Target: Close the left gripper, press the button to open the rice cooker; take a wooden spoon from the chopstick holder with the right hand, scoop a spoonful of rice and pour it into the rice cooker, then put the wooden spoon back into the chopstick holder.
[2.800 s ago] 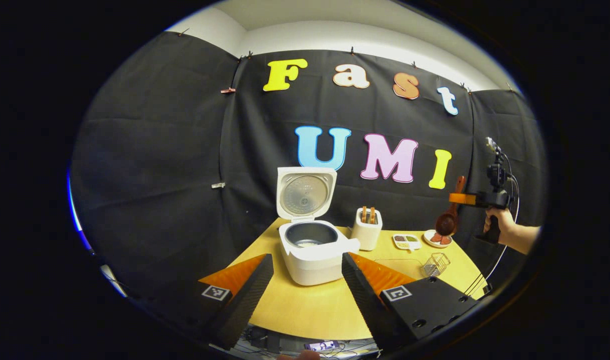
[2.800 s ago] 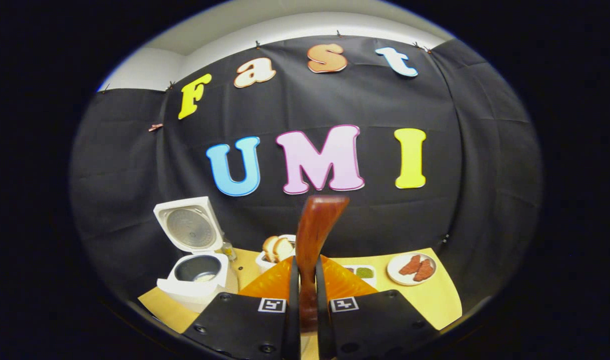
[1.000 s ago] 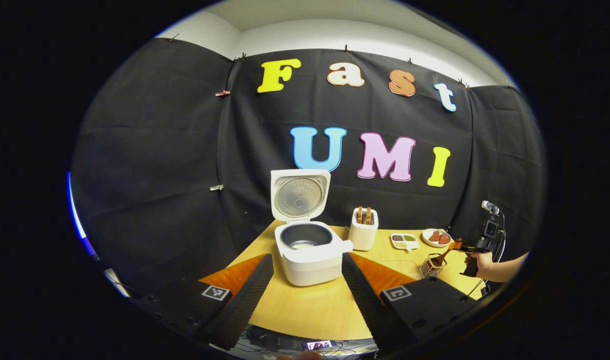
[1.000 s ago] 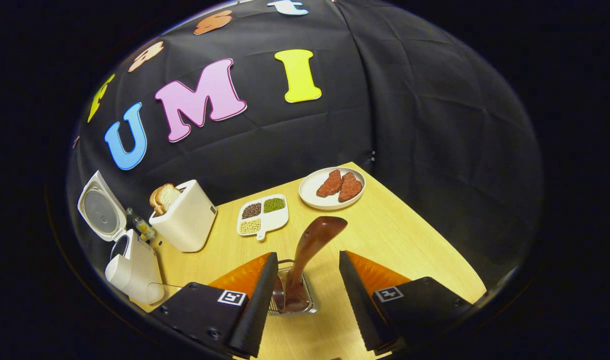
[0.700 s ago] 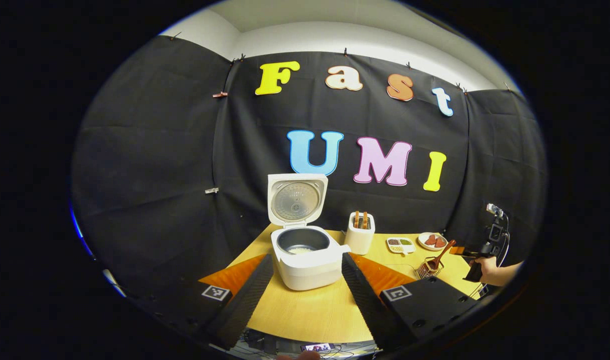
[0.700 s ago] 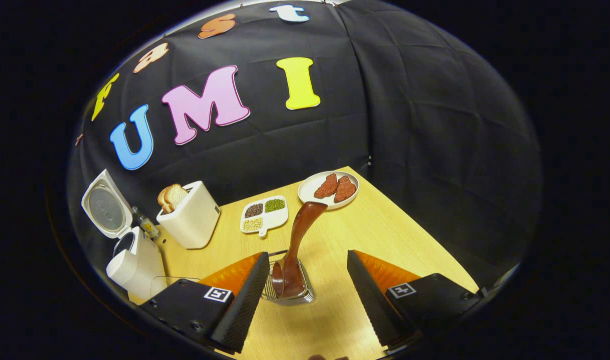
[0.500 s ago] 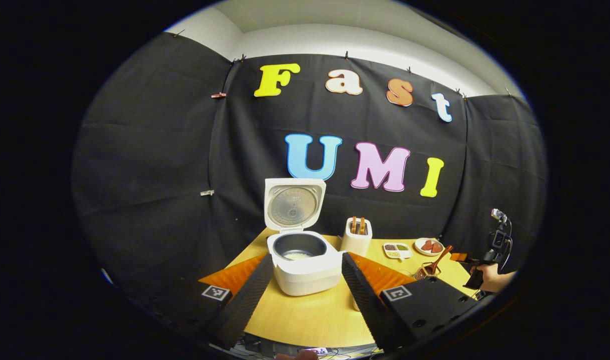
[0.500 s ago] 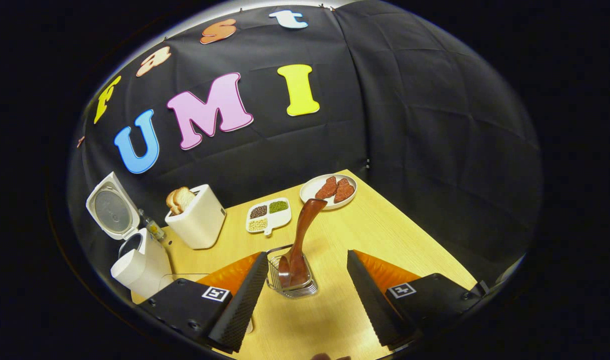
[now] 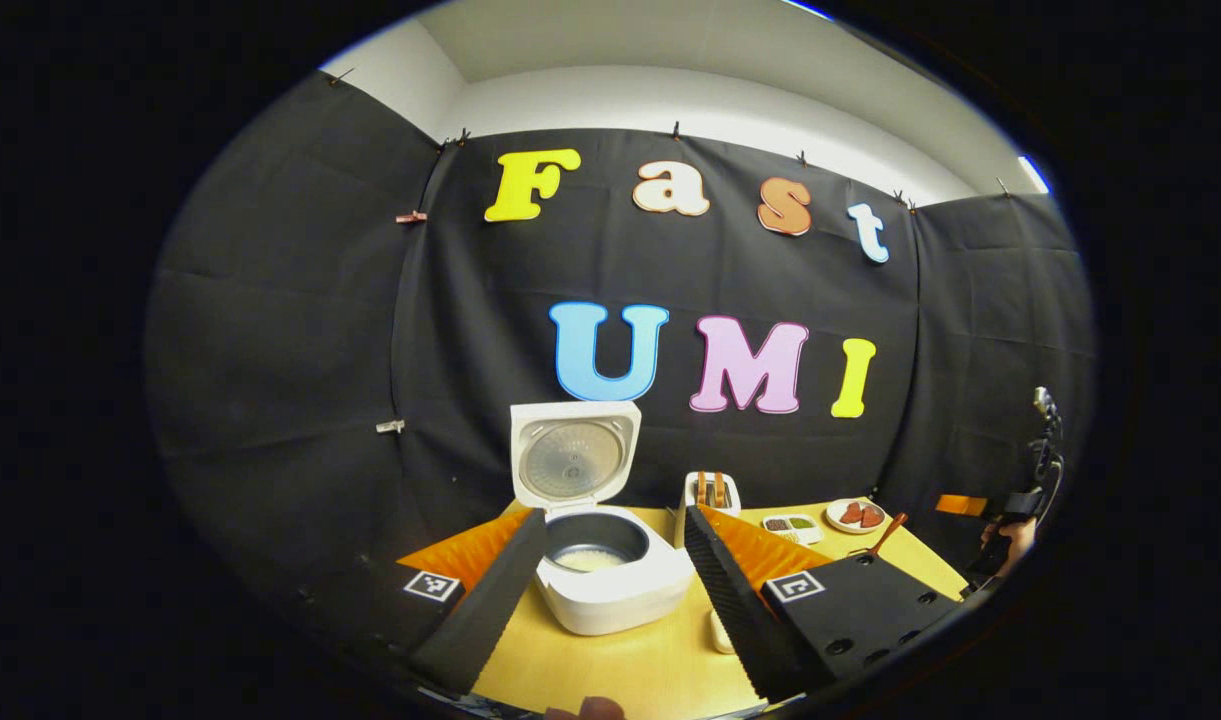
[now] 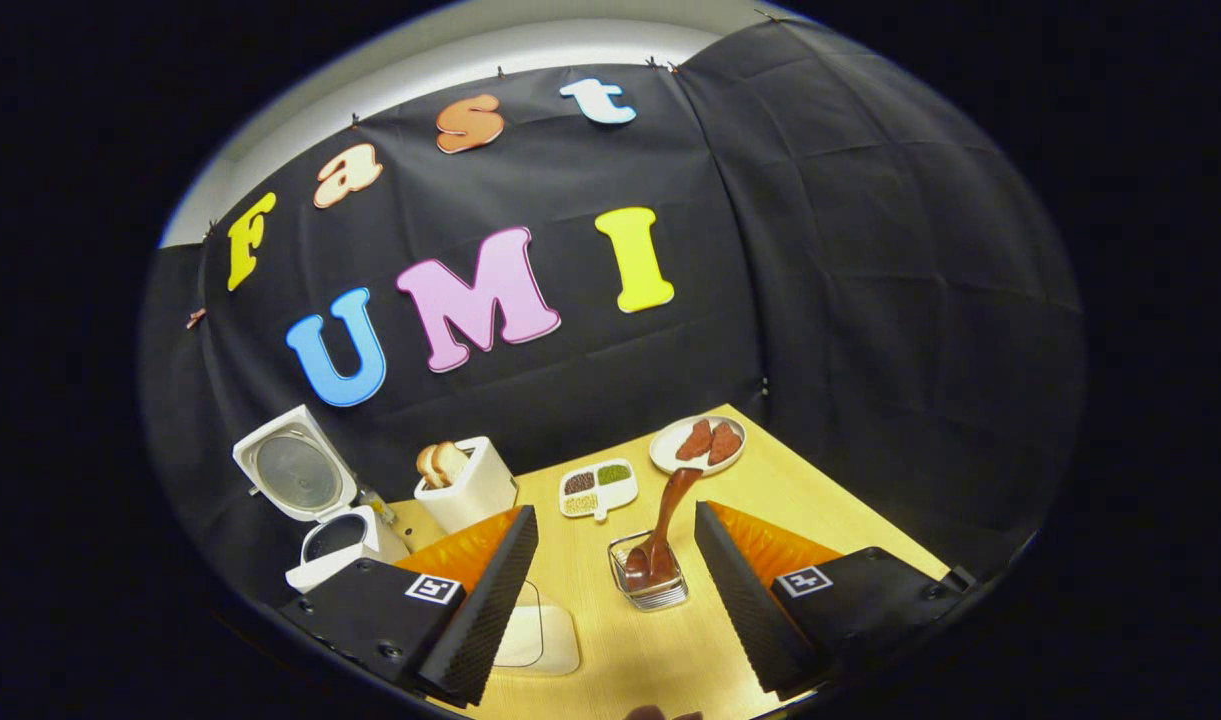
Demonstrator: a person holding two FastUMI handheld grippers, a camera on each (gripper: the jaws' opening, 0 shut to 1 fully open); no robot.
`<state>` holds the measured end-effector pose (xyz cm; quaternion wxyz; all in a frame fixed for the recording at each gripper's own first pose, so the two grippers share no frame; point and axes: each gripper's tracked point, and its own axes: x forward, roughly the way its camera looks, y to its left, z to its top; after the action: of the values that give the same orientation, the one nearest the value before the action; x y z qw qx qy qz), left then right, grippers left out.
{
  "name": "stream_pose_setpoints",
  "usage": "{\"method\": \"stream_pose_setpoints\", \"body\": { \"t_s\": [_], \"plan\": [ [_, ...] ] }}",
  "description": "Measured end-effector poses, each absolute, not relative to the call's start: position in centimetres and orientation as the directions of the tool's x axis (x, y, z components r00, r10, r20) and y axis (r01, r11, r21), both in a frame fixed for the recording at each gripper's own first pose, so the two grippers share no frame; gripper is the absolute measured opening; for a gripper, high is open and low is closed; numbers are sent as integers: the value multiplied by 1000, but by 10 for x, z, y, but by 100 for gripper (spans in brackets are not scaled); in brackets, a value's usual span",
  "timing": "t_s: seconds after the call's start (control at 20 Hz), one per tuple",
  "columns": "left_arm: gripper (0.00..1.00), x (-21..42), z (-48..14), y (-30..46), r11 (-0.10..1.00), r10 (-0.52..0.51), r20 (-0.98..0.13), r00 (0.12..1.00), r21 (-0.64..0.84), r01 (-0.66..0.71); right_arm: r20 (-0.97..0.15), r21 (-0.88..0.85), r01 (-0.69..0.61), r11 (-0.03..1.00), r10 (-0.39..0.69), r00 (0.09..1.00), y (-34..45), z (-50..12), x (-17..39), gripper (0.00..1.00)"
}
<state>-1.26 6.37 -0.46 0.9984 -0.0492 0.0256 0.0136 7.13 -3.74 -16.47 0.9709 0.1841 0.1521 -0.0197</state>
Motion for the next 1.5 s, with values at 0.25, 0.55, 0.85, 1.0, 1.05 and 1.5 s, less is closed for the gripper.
{"method": "stream_pose_setpoints", "body": {
  "t_s": [0.25, 0.55, 0.85, 1.0, 1.05, 1.5],
  "plan": [
    [95, 35, 28, 96, 994, 23, 30, 999, -109, -20, -215, 276, 36, 961, 25, 976, -24, -117, 61, 98],
    [95, 114, 72, 116, 998, 29, 109, 994, -62, -23, -167, 154, -21, 988, 47, 985, -7, -88, 46, 98],
    [95, 198, 112, 115, 996, 46, 147, 988, -81, -34, -144, 53, -19, 998, 27, 989, -6, -70, 28, 98],
    [95, 236, 129, 117, 996, 57, 162, 985, -81, -45, -132, 28, -10, 1000, 13, 991, -5, -63, 16, 98],
    [95, 248, 132, 119, 995, 62, 157, 986, -83, -49, -136, 46, -6, 999, 12, 991, -4, -62, 13, 98],
    [95, 339, 158, 165, 983, 144, 183, 972, -139, -120, -208, 109, 91, 990, -67, 976, -27, -78, -10, 98]
  ]
}}
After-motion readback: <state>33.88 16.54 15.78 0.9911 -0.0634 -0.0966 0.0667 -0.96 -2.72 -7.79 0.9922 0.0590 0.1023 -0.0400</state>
